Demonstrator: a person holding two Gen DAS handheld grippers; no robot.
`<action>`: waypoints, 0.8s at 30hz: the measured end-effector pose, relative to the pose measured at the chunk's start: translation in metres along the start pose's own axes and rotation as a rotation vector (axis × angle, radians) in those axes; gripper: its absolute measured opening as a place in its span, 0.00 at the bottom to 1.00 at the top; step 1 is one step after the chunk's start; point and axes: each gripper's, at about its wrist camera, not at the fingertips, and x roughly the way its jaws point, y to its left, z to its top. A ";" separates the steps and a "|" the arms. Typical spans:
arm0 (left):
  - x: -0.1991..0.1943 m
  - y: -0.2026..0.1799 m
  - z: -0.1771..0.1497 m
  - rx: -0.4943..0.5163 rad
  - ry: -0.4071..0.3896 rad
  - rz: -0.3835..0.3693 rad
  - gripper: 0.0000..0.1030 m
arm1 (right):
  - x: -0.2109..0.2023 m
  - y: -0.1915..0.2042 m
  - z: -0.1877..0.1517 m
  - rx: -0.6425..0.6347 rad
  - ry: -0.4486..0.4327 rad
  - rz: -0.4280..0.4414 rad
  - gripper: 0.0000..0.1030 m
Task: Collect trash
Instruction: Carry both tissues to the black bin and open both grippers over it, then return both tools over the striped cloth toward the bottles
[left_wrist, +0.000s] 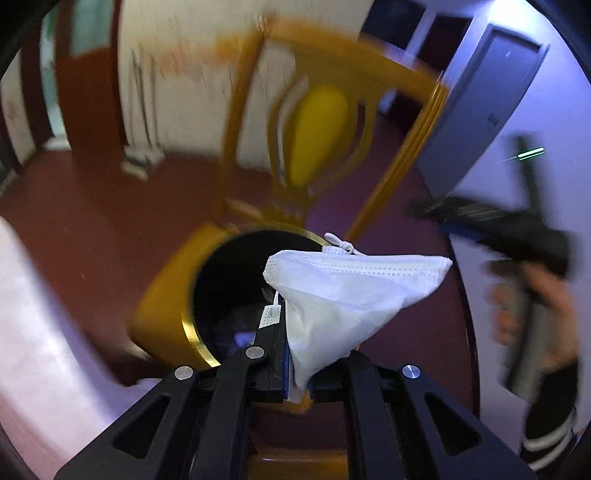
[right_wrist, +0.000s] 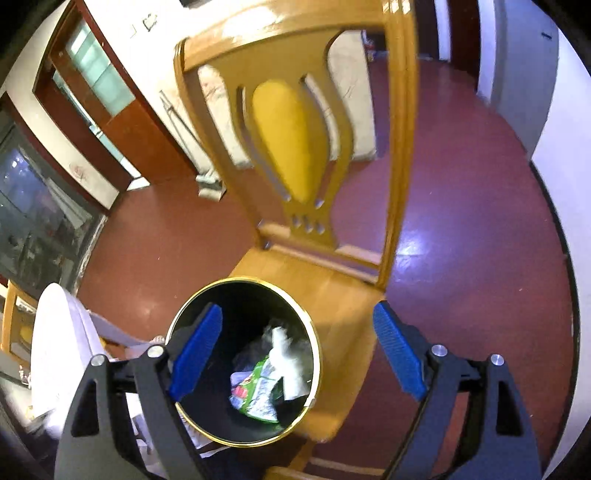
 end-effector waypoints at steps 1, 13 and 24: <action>0.019 -0.001 0.004 -0.013 0.034 -0.006 0.21 | -0.006 -0.003 0.000 -0.002 -0.011 -0.004 0.81; 0.066 -0.012 -0.016 -0.047 0.118 0.068 0.94 | -0.013 -0.019 0.000 0.016 -0.031 0.031 0.81; -0.028 0.014 -0.011 -0.079 -0.135 0.264 0.94 | -0.024 0.050 -0.018 -0.100 -0.027 0.122 0.81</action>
